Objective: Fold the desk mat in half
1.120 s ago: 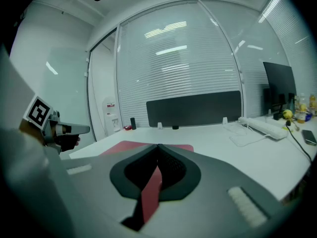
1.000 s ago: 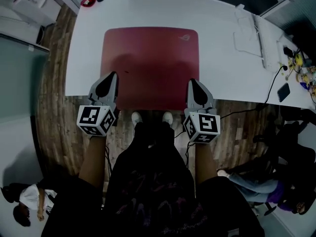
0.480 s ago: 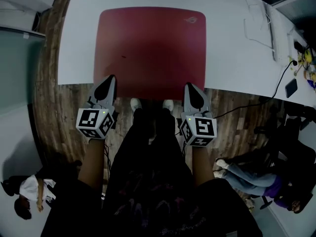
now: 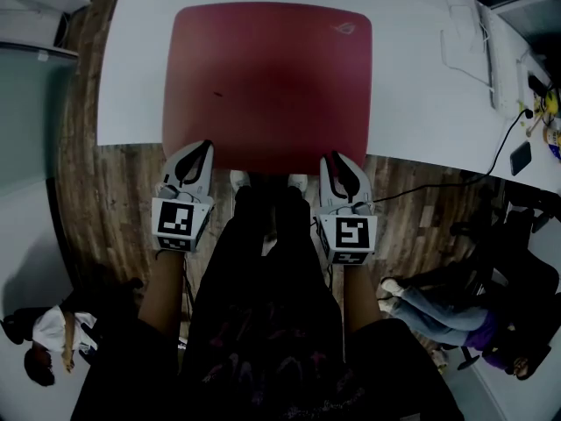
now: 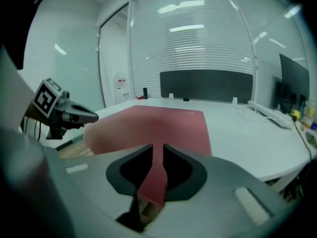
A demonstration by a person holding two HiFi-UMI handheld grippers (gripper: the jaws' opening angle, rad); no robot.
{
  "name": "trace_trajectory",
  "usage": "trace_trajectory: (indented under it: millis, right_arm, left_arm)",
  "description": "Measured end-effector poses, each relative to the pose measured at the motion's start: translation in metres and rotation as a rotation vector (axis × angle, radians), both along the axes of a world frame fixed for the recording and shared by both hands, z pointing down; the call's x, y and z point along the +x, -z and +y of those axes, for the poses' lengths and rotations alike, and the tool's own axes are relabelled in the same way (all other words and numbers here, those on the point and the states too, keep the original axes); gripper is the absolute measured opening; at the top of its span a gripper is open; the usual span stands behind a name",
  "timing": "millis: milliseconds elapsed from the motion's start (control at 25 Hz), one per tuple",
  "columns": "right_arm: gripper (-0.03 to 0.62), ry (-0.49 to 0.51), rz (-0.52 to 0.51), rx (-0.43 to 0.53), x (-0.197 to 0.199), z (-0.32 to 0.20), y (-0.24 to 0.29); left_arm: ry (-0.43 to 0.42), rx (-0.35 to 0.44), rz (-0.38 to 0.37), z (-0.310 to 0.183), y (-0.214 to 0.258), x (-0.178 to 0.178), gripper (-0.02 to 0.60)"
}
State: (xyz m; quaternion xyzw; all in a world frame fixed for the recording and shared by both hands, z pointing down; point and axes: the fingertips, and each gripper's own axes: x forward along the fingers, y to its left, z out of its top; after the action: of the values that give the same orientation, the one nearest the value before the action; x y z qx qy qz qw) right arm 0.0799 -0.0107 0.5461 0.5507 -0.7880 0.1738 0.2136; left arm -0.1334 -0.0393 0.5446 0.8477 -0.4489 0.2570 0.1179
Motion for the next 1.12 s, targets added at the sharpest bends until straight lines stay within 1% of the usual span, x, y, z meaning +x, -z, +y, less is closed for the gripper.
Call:
trace_trajectory:
  millis: [120,160,200,280,360,440,520,560,600,640,720,800,880,1000,1120]
  right_arm:
    - [0.122,0.101,0.102,0.012,-0.012,0.003,-0.002]
    - [0.148,0.131,0.134,0.014,-0.016,0.004,-0.003]
    - [0.175,0.168,0.179,0.016,-0.019,0.006,-0.006]
    - [0.218,0.260,0.300,0.030,-0.025,0.013,-0.017]
    - [0.264,0.348,0.417,0.043,-0.030,0.019,-0.026]
    - [0.301,0.415,0.513,0.055,-0.034,0.024,-0.035]
    - [0.366,0.465,0.584,0.064,-0.037,0.029,-0.045]
    - [0.398,0.483,0.614,0.070,-0.039,0.031,-0.049]
    - [0.427,0.494,0.643,0.081,-0.040,0.032,-0.052]
    - [0.439,0.500,0.672,0.096,-0.041,0.032,-0.054]
    - [0.450,0.501,0.720,0.123,-0.041,0.031,-0.058]
    - [0.466,0.495,0.746,0.134,-0.042,0.029,-0.063]
    - [0.469,0.488,0.757,0.137,-0.042,0.026,-0.068]
    - [0.469,0.489,0.769,0.136,-0.045,0.023,-0.077]
    - [0.461,0.477,0.771,0.138,-0.046,0.016,-0.082]
  left_arm:
    - [-0.082,0.038,-0.110,0.003,0.001,0.005,0.004]
    - [-0.113,0.053,-0.142,0.004,0.001,0.007,0.015]
    - [-0.149,0.066,-0.173,0.007,-0.002,0.009,0.039]
    - [-0.221,0.081,-0.236,0.015,-0.012,0.013,0.084]
    - [-0.299,0.095,-0.323,0.022,-0.023,0.016,0.139]
    - [-0.371,0.110,-0.407,0.029,-0.034,0.019,0.197]
    - [-0.418,0.119,-0.456,0.036,-0.043,0.022,0.283]
    - [-0.433,0.123,-0.469,0.039,-0.047,0.024,0.311]
    - [-0.444,0.127,-0.480,0.041,-0.051,0.025,0.338]
    - [-0.453,0.133,-0.494,0.043,-0.054,0.026,0.363]
    - [-0.468,0.154,-0.533,0.044,-0.062,0.028,0.405]
    - [-0.484,0.178,-0.573,0.044,-0.070,0.031,0.436]
    - [-0.495,0.188,-0.600,0.044,-0.079,0.034,0.452]
    - [-0.476,0.187,-0.601,0.042,-0.089,0.037,0.454]
    - [-0.463,0.210,-0.617,0.038,-0.092,0.037,0.453]
